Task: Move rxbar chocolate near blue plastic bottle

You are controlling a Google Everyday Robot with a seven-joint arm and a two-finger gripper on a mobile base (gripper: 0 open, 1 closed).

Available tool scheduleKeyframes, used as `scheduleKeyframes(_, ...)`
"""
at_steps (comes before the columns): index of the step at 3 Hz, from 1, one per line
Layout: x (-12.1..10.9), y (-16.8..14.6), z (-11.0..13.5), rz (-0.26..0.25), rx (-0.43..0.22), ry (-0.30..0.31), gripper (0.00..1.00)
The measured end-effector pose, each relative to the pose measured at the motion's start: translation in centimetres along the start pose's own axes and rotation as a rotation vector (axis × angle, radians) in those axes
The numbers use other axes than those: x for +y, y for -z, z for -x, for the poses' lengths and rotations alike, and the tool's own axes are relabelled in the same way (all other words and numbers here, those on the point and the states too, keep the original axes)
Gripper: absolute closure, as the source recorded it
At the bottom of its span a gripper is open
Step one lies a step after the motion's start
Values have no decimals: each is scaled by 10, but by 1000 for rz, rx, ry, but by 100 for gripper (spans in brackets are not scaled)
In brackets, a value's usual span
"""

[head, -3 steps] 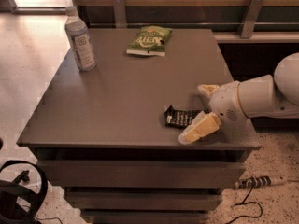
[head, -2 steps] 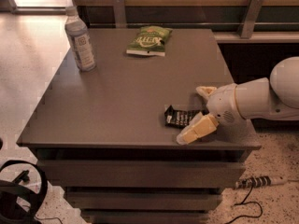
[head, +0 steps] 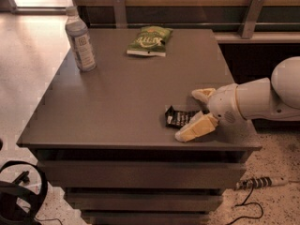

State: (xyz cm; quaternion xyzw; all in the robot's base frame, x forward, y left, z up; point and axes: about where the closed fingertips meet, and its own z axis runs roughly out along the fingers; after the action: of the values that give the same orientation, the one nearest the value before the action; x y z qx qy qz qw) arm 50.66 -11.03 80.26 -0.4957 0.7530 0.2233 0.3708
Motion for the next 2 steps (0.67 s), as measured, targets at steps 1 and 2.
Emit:
scheduleKeyframes(1,0,1,1,0,0,0,64)
scheduleKeyframes(2,0,3,5,1,0,0,89)
